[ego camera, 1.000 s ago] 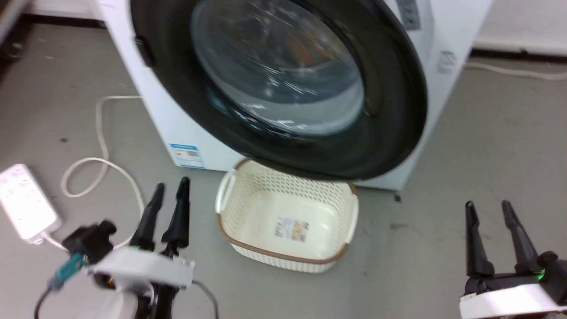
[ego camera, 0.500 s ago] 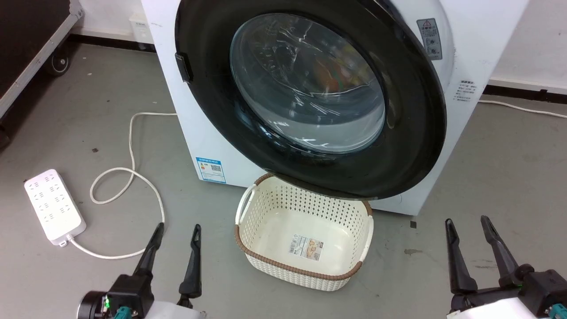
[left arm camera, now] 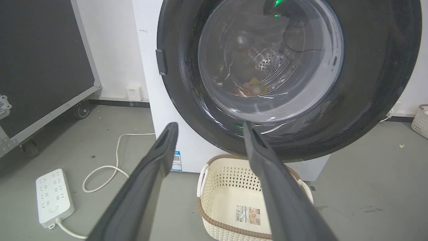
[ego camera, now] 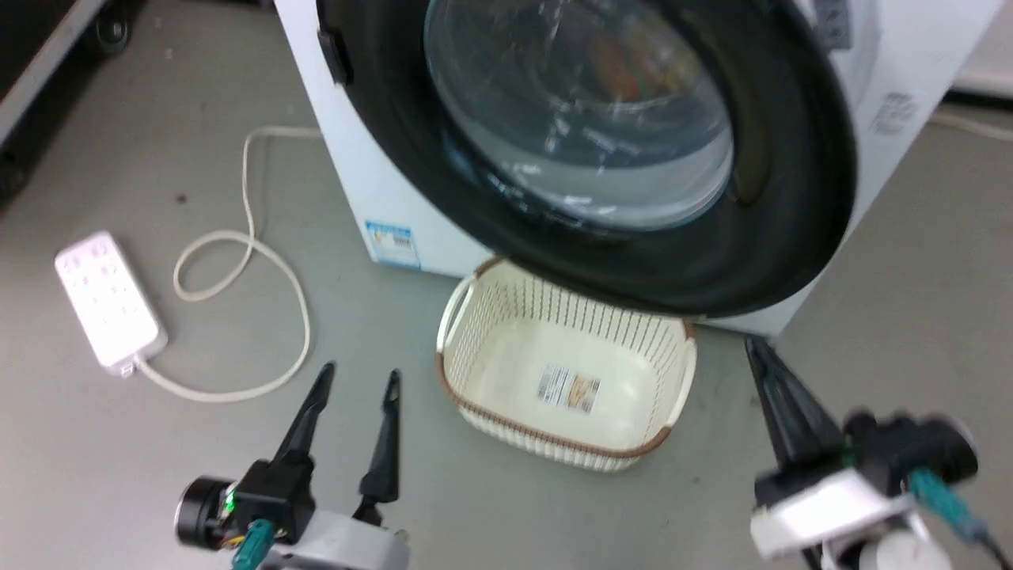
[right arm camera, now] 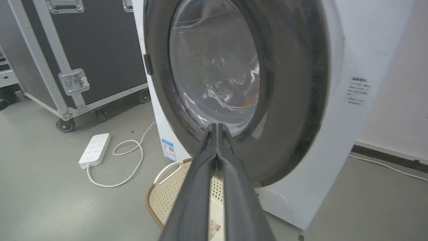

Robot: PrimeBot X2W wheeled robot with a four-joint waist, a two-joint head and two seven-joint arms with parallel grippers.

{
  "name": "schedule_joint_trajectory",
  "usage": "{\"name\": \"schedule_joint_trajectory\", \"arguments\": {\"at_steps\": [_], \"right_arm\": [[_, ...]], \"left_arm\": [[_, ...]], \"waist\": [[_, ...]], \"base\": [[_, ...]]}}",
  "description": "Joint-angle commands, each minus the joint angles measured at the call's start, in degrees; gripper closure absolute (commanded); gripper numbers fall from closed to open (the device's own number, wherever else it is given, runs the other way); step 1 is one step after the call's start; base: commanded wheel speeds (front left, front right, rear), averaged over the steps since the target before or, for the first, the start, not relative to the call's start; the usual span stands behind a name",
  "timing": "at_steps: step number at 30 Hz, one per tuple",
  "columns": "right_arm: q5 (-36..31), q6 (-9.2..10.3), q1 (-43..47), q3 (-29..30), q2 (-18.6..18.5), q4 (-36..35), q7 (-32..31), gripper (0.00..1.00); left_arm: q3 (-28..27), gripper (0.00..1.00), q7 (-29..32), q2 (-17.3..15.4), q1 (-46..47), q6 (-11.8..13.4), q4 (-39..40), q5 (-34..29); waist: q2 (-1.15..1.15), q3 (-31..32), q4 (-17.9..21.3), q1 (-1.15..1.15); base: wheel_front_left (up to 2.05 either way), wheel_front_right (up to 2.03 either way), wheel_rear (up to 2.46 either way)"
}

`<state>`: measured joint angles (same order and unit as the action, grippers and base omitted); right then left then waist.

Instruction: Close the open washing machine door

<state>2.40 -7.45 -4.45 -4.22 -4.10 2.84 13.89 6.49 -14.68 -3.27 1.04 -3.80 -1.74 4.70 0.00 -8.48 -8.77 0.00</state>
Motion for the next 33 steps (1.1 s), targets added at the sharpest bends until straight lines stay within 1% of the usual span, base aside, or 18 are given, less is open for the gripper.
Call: {"name": "schedule_joint_trajectory", "arguments": {"at_steps": [1, 2, 3, 4, 5, 6, 7, 8, 9, 10, 11, 12, 17, 22, 27, 33], "right_arm": [[0.1, -0.03, -3.0, -0.6, -1.5, 0.7, -0.9, 1.00], [0.1, -0.03, -3.0, -0.6, -1.5, 0.7, -0.9, 1.00], [0.3, -0.03, -6.8, -1.5, -3.8, 1.7, -2.6, 1.00], [0.6, -0.03, -8.8, -1.9, -4.9, 2.2, -3.6, 1.00], [0.6, -0.03, -8.8, -1.9, -4.9, 2.2, -3.6, 1.00], [1.9, -0.03, -12.8, -2.0, -7.2, 3.6, -5.2, 1.00], [1.9, -0.03, -12.8, -2.0, -7.2, 3.6, -5.2, 1.00], [3.2, -0.03, -16.7, -1.8, -9.6, 5.4, -6.5, 1.00], [3.9, -0.03, -18.6, -1.7, -10.7, 6.3, -7.1, 1.00], [3.9, -0.03, -18.6, -1.7, -10.7, 6.3, -7.1, 1.00], [4.9, -0.03, -22.0, -1.7, -13.0, 8.3, -8.1, 1.00], [4.9, -0.03, -22.0, -1.7, -13.0, 8.3, -8.1, 1.00], [8.0, -0.03, -30.0, -1.0, -16.7, 13.7, -9.8, 1.00], [9.8, -0.03, -37.9, -0.1, -18.7, 19.1, -10.8, 1.00], [9.8, -0.03, -44.8, 0.7, -20.2, 24.5, -11.3, 1.00], [9.5, -0.03, -50.2, 2.5, -20.3, 29.8, -10.3, 1.00]], "left_arm": [[0.7, 0.00, -0.3, 0.2, 1.4, -0.3, 0.3, -0.3], [0.7, 0.00, -0.3, 0.2, 1.4, -0.3, 0.3, -0.3], [1.6, 0.00, -0.3, 0.2, 2.6, -0.2, 0.3, -0.4], [2.1, 0.00, -0.3, 0.3, 3.2, -0.2, 0.4, -0.4], [2.1, 0.00, -0.3, 0.3, 3.2, -0.2, 0.4, -0.4], [3.0, 0.00, -0.3, 0.3, 4.3, -0.1, 0.6, -0.6], [3.0, 0.00, -0.3, 0.3, 4.3, -0.1, 0.6, -0.6], [3.8, 0.00, -0.3, 0.3, 5.4, 0.1, 0.8, -0.5], [4.2, 0.00, -0.3, 0.4, 5.9, 0.3, 0.9, -0.4], [4.2, 0.00, -0.3, 0.4, 5.9, 0.3, 0.9, -0.4], [5.0, 0.00, -0.3, 0.4, 6.8, 0.7, 1.2, 0.1], [5.0, 0.00, -0.3, 0.4, 6.8, 0.7, 1.2, 0.1], [6.4, 0.00, -0.3, 0.4, 8.6, 1.7, 1.7, 0.8], [7.2, 0.00, -0.3, 0.4, 10.0, 2.2, 2.2, 1.2], [7.9, 0.00, -0.3, 0.4, 11.3, 2.6, 2.4, 1.4], [8.6, 0.00, -0.3, 0.4, 12.2, 3.3, 2.6, 1.8]], "waist": [[0.00, -3.7, -1.5, 0.00], [0.00, -3.7, -1.5, 0.00], [0.00, -5.8, -2.1, 0.00], [0.00, -7.0, -2.3, 0.00], [0.00, -7.0, -2.3, 0.00], [0.00, -9.0, -2.9, 0.00], [0.00, -9.0, -2.9, 0.00], [0.00, -10.6, -3.4, 0.00], [0.00, -11.3, -3.6, 0.00], [0.00, -11.3, -3.6, 0.00], [0.00, -12.5, -4.0, 0.00], [0.00, -12.5, -4.0, 0.00], [0.00, -15.0, -4.5, 0.00], [0.00, -17.0, -4.7, 0.00], [0.00, -18.5, -4.8, 0.00], [0.00, -19.3, -4.9, 0.00]], "base": [[0.00, 0.00, 0.00], [0.00, 0.00, 0.00], [0.00, 0.00, 0.00], [0.00, 0.00, 0.00], [0.00, 0.00, 0.00], [0.00, 0.00, 0.00], [0.00, 0.00, 0.00], [0.00, 0.00, 0.00], [0.00, 0.00, 0.00], [0.00, 0.00, 0.00], [0.00, 0.00, 0.00], [0.00, 0.00, 0.00], [0.00, 0.00, 0.00], [0.00, 0.00, 0.00], [0.00, 0.00, 0.00], [0.00, 0.00, 0.00]]}}
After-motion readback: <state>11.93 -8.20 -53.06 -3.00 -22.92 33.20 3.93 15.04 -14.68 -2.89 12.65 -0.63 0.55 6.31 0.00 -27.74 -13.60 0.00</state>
